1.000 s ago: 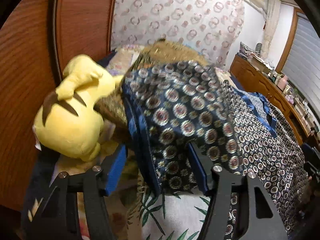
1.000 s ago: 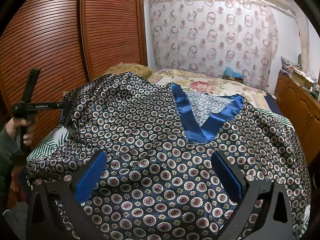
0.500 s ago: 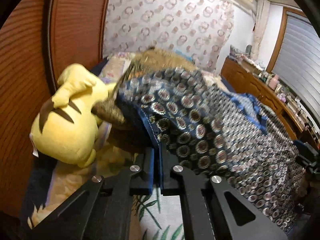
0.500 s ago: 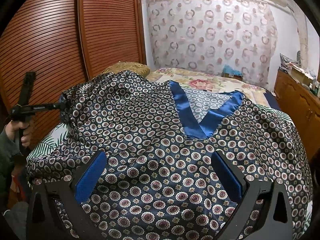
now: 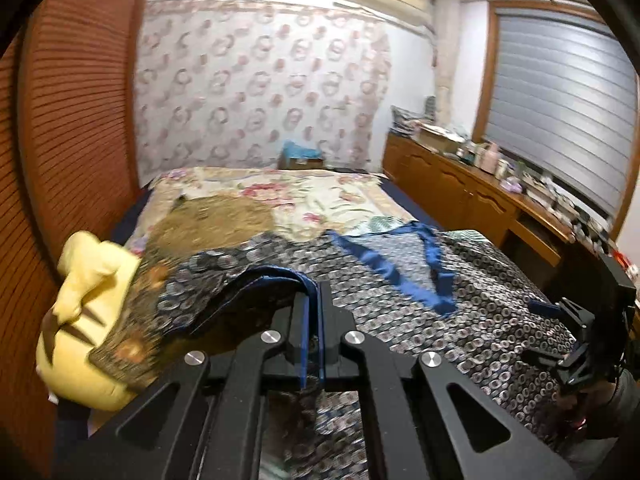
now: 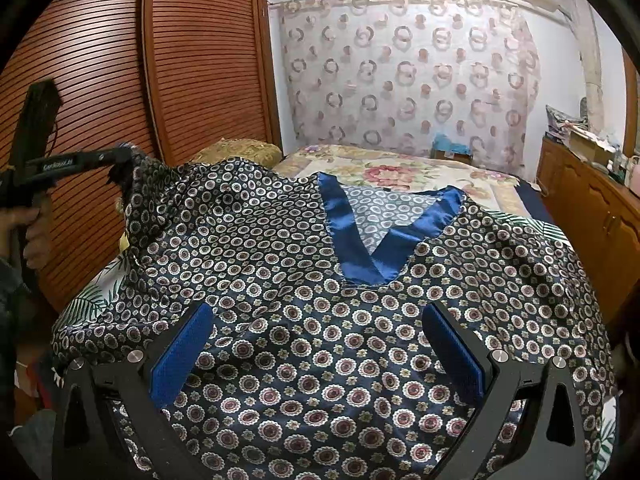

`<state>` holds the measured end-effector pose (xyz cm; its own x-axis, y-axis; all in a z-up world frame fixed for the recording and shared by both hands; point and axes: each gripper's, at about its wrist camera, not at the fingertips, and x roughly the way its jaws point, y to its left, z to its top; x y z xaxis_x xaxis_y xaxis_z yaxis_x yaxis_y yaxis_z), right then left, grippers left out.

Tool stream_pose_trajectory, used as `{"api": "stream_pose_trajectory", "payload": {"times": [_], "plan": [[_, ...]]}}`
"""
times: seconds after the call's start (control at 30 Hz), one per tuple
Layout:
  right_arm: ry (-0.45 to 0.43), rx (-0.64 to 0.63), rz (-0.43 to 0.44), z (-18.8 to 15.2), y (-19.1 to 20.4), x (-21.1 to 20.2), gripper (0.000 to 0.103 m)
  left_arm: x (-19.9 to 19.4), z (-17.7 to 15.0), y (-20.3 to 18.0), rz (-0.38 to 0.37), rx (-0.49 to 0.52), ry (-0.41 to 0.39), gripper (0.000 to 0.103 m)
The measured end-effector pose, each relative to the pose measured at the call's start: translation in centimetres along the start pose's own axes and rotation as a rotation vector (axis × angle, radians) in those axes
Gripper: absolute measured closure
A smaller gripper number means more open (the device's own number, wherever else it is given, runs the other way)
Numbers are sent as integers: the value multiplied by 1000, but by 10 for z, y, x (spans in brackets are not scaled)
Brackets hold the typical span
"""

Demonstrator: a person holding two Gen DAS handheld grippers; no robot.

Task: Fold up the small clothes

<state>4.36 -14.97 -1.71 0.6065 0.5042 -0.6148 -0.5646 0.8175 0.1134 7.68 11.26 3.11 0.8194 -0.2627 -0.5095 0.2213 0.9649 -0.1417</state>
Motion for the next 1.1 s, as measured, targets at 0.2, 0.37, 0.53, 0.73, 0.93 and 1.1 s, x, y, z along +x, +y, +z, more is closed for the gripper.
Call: {"api": "stream_pose_trajectory", "payload": {"times": [0.2, 0.37, 0.53, 0.73, 0.93, 1.1], "plan": [[-1, 2, 0, -1, -4, -6, 0, 13, 1, -29, -39, 32, 31, 99], [2, 2, 2, 1, -6, -6, 0, 12, -9, -39, 1, 51, 43, 87], [5, -5, 4, 6, -4, -2, 0, -4, -13, -36, 15, 40, 3, 68], [0, -51, 14, 19, 5, 5, 0, -24, -19, -28, 74, 34, -34, 62], [-66, -133, 43, 42, 25, 17, 0, -38, -26, -14, 111, -4, -80, 25], [-86, -222, 98, 57, 48, 45, 3, -46, -30, -4, 148, -34, -113, 20]]}}
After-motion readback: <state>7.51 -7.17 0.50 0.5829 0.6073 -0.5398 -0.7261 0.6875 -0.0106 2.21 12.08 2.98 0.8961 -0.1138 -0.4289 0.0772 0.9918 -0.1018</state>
